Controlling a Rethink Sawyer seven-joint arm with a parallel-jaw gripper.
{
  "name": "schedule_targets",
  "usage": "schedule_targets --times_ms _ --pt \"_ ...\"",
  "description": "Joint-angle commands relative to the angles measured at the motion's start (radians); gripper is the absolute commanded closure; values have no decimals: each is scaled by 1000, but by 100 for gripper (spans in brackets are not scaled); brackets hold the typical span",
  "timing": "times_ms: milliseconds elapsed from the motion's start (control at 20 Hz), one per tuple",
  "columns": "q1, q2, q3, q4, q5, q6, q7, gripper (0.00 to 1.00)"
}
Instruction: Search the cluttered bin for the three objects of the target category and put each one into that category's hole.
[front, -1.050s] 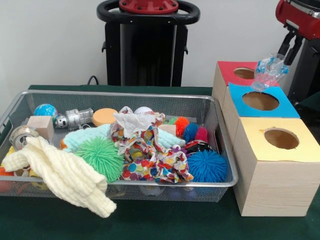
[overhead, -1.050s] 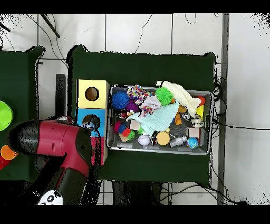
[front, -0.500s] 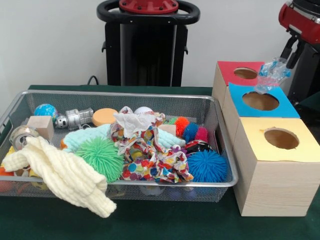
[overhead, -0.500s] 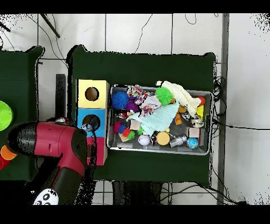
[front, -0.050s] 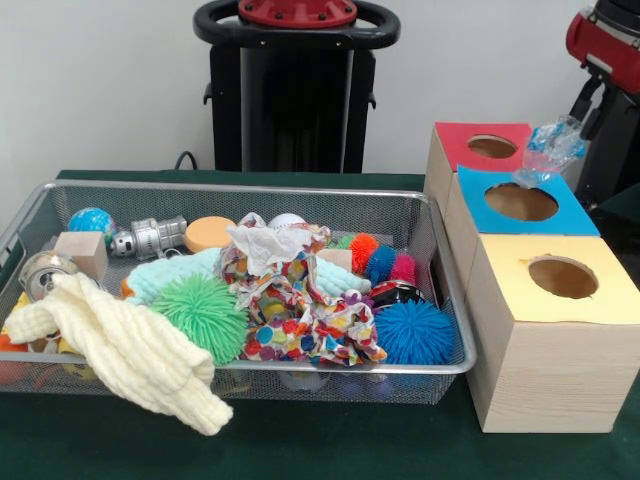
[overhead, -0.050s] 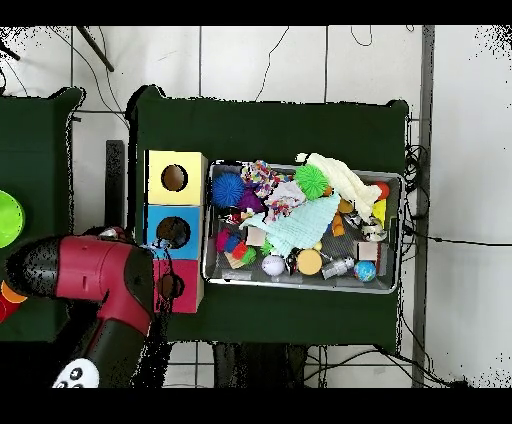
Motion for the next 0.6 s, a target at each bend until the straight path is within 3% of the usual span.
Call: schedule_targets --times_ms 50,600 --pt "-7 43 24 16 40 -65 299 100" --pt "1 47 12 28 42 -85 288 100"
